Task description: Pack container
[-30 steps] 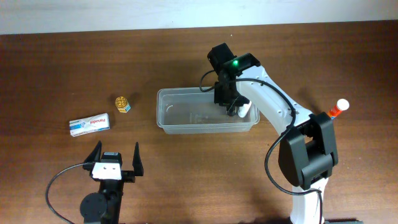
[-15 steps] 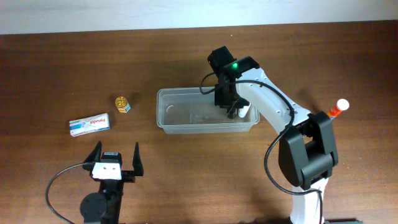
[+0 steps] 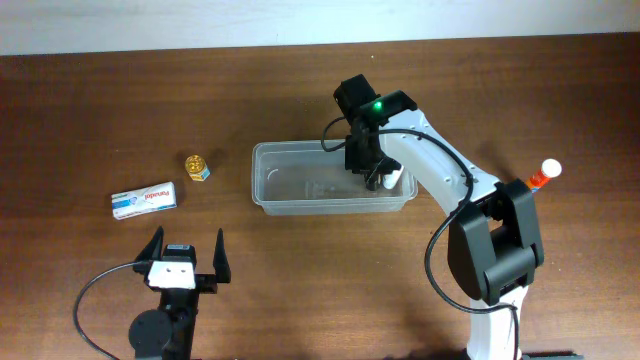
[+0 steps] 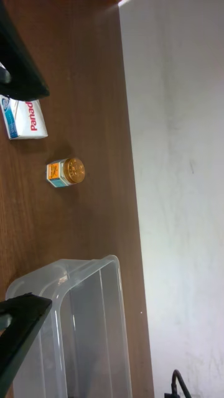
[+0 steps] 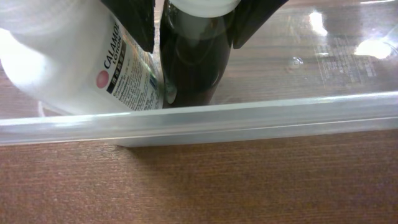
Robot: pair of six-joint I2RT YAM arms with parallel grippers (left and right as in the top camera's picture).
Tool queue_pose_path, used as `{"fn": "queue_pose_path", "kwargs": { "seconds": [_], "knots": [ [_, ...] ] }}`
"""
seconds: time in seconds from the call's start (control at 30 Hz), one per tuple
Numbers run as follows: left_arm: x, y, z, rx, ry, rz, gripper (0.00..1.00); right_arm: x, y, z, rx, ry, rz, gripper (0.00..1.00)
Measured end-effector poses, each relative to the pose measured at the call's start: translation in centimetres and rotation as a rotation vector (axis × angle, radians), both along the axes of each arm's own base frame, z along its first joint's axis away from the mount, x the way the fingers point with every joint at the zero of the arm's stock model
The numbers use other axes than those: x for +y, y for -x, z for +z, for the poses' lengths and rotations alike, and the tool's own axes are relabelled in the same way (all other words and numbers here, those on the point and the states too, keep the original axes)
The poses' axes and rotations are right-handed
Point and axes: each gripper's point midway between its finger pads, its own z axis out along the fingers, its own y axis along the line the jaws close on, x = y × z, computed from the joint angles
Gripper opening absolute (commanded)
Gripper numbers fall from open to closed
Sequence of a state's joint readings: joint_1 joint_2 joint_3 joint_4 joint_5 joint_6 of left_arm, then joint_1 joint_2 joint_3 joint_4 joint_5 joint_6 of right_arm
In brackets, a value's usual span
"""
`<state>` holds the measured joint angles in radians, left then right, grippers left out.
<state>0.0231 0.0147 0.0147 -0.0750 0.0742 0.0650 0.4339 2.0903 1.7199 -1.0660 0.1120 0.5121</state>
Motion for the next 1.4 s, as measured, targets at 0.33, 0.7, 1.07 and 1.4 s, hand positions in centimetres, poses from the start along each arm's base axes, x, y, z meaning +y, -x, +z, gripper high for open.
{"fn": "queue_pose_path", "kwargs": {
  "seconds": [0.33, 0.7, 1.07, 1.4],
  "knots": [
    [0.0, 0.0, 0.0, 0.000, 0.000, 0.000, 0.99, 0.0, 0.0, 0.0, 0.000, 0.000, 0.005, 0.33],
    [0.0, 0.0, 0.0, 0.000, 0.000, 0.000, 0.99, 0.0, 0.0, 0.2, 0.003, 0.005, 0.030, 0.33],
    [0.0, 0.0, 0.0, 0.000, 0.000, 0.000, 0.99, 0.0, 0.0, 1.0, 0.008, 0.010, 0.051, 0.33],
    [0.0, 0.0, 0.0, 0.000, 0.000, 0.000, 0.99, 0.3, -0.5, 1.9, -0.009, 0.002, 0.064, 0.33]
  ]
}}
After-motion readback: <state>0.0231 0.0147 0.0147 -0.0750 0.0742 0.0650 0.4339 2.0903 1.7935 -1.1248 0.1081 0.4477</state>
